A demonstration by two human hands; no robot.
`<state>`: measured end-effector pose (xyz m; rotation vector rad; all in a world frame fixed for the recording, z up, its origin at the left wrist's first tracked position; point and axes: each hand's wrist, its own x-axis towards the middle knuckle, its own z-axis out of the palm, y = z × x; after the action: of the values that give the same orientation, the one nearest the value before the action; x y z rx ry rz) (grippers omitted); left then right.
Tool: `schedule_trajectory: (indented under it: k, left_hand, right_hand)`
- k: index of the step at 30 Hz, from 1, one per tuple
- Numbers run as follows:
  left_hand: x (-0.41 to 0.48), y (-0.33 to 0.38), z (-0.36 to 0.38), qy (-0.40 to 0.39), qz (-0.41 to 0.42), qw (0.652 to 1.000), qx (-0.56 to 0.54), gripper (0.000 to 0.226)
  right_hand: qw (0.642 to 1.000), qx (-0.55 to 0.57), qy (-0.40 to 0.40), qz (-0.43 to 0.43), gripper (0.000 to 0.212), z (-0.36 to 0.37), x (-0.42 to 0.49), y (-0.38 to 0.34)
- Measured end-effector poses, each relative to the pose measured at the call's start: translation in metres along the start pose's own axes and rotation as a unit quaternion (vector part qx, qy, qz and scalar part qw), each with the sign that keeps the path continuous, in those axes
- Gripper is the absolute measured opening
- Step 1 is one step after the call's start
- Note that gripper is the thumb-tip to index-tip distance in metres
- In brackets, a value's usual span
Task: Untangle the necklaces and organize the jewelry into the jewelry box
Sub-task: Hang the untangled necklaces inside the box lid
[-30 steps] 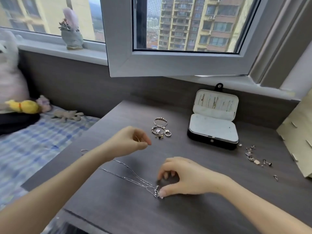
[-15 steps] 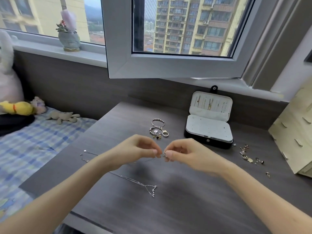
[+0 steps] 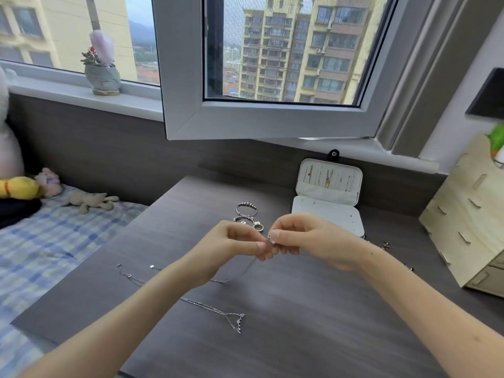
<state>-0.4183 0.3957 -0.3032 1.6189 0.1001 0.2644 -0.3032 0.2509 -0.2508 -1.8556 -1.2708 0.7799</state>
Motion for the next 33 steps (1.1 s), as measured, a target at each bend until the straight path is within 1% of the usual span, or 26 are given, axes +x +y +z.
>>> schedule_trajectory:
  k: [4,8,11,13,15,17,18,20,22,23,24,25,28,29,31,33]
  left_hand:
    - [0.003,-0.001,0.001,-0.008,-0.009,1.0,-0.009,0.013]
    - [0.006,-0.002,0.001,-0.002,-0.022,1.0,0.01,0.019]
    - [0.007,-0.002,0.004,0.0,-0.019,1.0,0.024,0.012]
    - [0.007,-0.002,0.008,0.002,-0.017,0.999,0.034,0.003]
    - [0.009,-0.006,0.011,0.007,-0.02,0.998,0.059,0.008]
    - [0.01,-0.011,0.017,0.023,-0.021,0.994,0.104,0.009]
    - [0.012,-0.015,0.018,0.039,-0.017,0.99,0.132,0.005]
    - [0.014,-0.025,0.018,0.083,-0.011,0.981,0.176,0.011]
    - [0.018,-0.032,0.015,0.127,-0.022,0.977,0.173,0.012]
    - [0.019,-0.034,0.014,0.148,-0.035,0.977,0.151,0.009]
    - [0.022,-0.036,0.013,0.172,-0.051,0.978,0.108,0.007]
    - [0.025,-0.037,0.013,0.197,-0.073,0.976,0.049,0.011]
    - [0.033,-0.034,0.014,0.249,-0.13,0.95,-0.138,0.017]
    - [0.035,-0.032,0.013,0.251,-0.142,0.934,-0.21,0.017]
    - [0.038,-0.029,0.011,0.232,-0.151,0.887,-0.37,0.016]
    - [0.04,-0.027,0.011,0.223,-0.147,0.836,-0.48,0.013]
  right_hand:
    - [1.0,0.023,-0.006,0.018,0.019,-0.004,-0.001,0.001]
    - [0.999,-0.025,-0.006,0.034,0.015,-0.01,-0.005,0.002]
    - [0.998,-0.051,0.0,0.039,0.013,-0.014,-0.007,0.001]
    - [0.999,-0.038,0.004,0.037,0.013,-0.016,-0.009,-0.001]
    - [0.999,-0.008,0.011,0.031,0.015,-0.018,-0.01,-0.002]
    - [0.999,0.045,0.014,0.022,0.011,-0.021,-0.012,-0.002]
    - [0.997,0.08,0.014,0.015,0.007,-0.022,-0.013,-0.001]
    - [0.988,0.152,0.013,0.004,0.009,-0.024,-0.016,0.001]
    - [0.977,0.214,0.009,-0.004,0.009,-0.027,-0.021,0.003]
    - [0.971,0.239,0.005,-0.01,0.008,-0.028,-0.024,0.005]
    - [0.966,0.26,0.0,-0.016,0.008,-0.03,-0.027,0.007]
    - [0.961,0.276,-0.007,-0.021,0.008,-0.032,-0.031,0.008]
    - [0.95,0.309,-0.027,-0.035,0.007,-0.039,-0.041,0.014]
    - [0.947,0.317,-0.029,-0.036,0.008,-0.041,-0.044,0.017]
    - [0.945,0.325,-0.032,-0.032,0.009,-0.044,-0.049,0.024]
    - [0.941,0.335,-0.034,-0.025,0.01,-0.043,-0.053,0.031]
